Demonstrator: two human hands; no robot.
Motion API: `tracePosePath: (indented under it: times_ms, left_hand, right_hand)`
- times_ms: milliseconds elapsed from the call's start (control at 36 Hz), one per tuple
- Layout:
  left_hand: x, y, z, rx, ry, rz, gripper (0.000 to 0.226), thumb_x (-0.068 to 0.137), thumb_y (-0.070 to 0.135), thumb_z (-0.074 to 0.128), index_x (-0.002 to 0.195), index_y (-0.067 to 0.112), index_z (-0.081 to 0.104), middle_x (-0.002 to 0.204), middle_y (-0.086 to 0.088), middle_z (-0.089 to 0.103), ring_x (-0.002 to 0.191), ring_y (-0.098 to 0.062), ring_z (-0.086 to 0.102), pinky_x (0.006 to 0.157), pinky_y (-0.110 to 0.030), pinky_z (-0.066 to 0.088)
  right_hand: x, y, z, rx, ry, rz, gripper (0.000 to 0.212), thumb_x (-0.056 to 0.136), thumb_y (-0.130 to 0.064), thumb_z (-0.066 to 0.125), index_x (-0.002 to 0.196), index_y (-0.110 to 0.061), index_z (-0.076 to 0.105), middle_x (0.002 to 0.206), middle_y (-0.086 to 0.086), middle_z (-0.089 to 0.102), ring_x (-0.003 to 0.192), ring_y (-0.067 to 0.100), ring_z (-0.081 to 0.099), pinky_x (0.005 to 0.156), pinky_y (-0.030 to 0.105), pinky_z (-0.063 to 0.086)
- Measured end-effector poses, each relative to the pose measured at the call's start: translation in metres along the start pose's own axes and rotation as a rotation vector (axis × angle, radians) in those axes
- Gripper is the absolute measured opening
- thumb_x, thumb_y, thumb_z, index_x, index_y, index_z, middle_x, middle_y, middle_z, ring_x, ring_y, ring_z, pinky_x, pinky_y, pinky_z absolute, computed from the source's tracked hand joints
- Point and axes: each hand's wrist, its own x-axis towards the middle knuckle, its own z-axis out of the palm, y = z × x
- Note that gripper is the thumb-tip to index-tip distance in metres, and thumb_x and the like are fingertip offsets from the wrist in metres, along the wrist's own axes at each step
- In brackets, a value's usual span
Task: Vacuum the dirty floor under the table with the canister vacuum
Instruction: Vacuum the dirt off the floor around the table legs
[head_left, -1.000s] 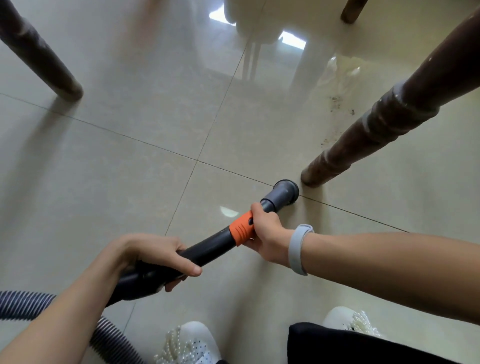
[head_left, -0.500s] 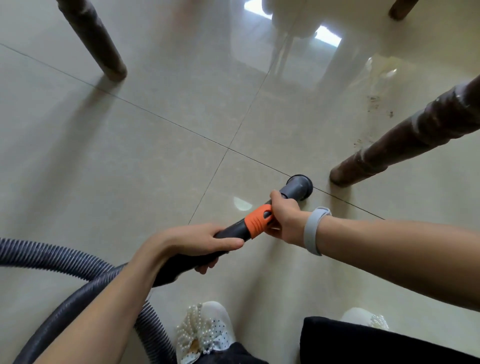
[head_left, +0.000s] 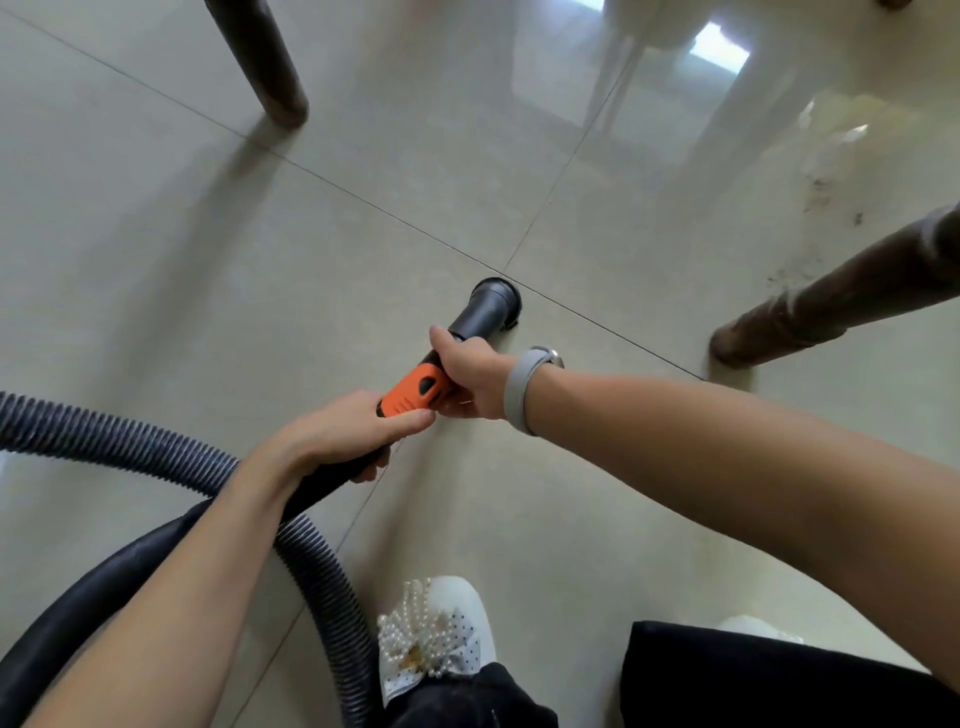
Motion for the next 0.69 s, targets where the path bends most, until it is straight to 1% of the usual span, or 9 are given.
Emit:
tracePosePath:
  times_ms: [83,194,278,361,417,500,556,611,694]
  left_hand:
    - [-0.002,0.007,-0.001,0.048,-0.095,-0.028,0.039,0.092,0.042,0.058,0.08,0.01,0.041,0.053,-0.007,0.051,0.043,-0.021,0.048,0.048,-0.028,0.041]
    - [-0.011,-0.005,0.003,0.09,-0.292,-0.105,0.039,0.091,0.04,0.06,0.082,0.008,0.041,0.052,-0.008,0.053,0.043,-0.021,0.052,0.048,-0.028,0.044]
    - [-0.018,-0.02,0.01,0.12,-0.415,-0.147,0.051,0.08,0.052,0.068,0.08,0.006,0.047,0.056,-0.008,0.06,0.049,-0.023,0.058,0.055,-0.029,0.048]
    - [-0.022,-0.024,0.008,0.084,-0.383,-0.153,0.043,0.086,0.044,0.063,0.077,0.005,0.047,0.052,-0.006,0.059,0.046,-0.02,0.056,0.053,-0.027,0.046]
    - [-0.024,-0.025,0.0,0.041,-0.304,-0.165,0.033,0.094,0.032,0.057,0.081,0.005,0.044,0.049,-0.006,0.056,0.043,-0.019,0.053,0.048,-0.026,0.044]
    - [-0.024,-0.027,-0.012,-0.019,-0.207,-0.167,0.03,0.095,0.028,0.057,0.082,0.006,0.042,0.05,-0.008,0.053,0.042,-0.021,0.05,0.047,-0.027,0.043]
    - [-0.024,-0.028,-0.014,-0.032,-0.191,-0.163,0.03,0.094,0.027,0.058,0.082,0.006,0.041,0.051,-0.009,0.051,0.042,-0.022,0.048,0.046,-0.028,0.042]
    - [-0.025,-0.026,-0.009,-0.034,-0.237,-0.16,0.033,0.092,0.03,0.061,0.082,0.006,0.041,0.051,-0.009,0.051,0.042,-0.023,0.048,0.046,-0.027,0.042]
    - [-0.021,-0.023,0.008,-0.015,-0.381,-0.155,0.045,0.079,0.043,0.068,0.083,0.007,0.041,0.054,-0.009,0.053,0.044,-0.022,0.05,0.047,-0.027,0.044]
  right_hand:
    - [-0.004,0.003,-0.004,-0.014,0.017,0.02,0.033,0.099,-0.043,0.039,0.105,-0.011,0.046,0.096,0.011,0.058,0.073,0.022,0.057,0.06,0.032,0.051]
    - [-0.011,0.036,0.002,-0.022,0.039,0.079,0.038,0.098,-0.044,0.04,0.112,-0.011,0.051,0.105,0.013,0.06,0.077,0.025,0.059,0.052,0.028,0.049]
    - [-0.013,0.057,0.009,-0.066,0.068,0.124,0.041,0.096,-0.047,0.04,0.105,-0.008,0.05,0.085,0.009,0.057,0.065,0.022,0.058,0.059,0.029,0.051]
    - [-0.01,0.056,0.019,-0.151,0.055,0.07,0.041,0.098,-0.043,0.037,0.113,-0.007,0.052,0.098,0.014,0.059,0.09,0.029,0.062,0.076,0.035,0.055]
    - [-0.008,0.046,0.028,-0.165,0.04,0.012,0.038,0.099,-0.041,0.036,0.106,-0.008,0.053,0.094,0.015,0.059,0.088,0.031,0.063,0.084,0.04,0.055]
    - [-0.005,0.031,0.037,-0.139,0.024,-0.02,0.039,0.099,-0.04,0.036,0.105,-0.006,0.054,0.08,0.011,0.055,0.066,0.022,0.054,0.075,0.037,0.054]
    - [-0.004,0.027,0.039,-0.14,0.013,-0.028,0.037,0.098,-0.04,0.036,0.099,-0.007,0.051,0.091,0.014,0.057,0.069,0.023,0.054,0.064,0.032,0.052]
    - [-0.005,0.033,0.034,-0.117,0.022,-0.015,0.036,0.098,-0.041,0.038,0.096,-0.008,0.05,0.098,0.015,0.057,0.077,0.027,0.056,0.062,0.031,0.049]
    - [-0.012,0.058,0.016,-0.054,0.081,0.045,0.039,0.096,-0.044,0.041,0.085,-0.008,0.051,0.091,0.013,0.058,0.074,0.028,0.057,0.06,0.03,0.048]
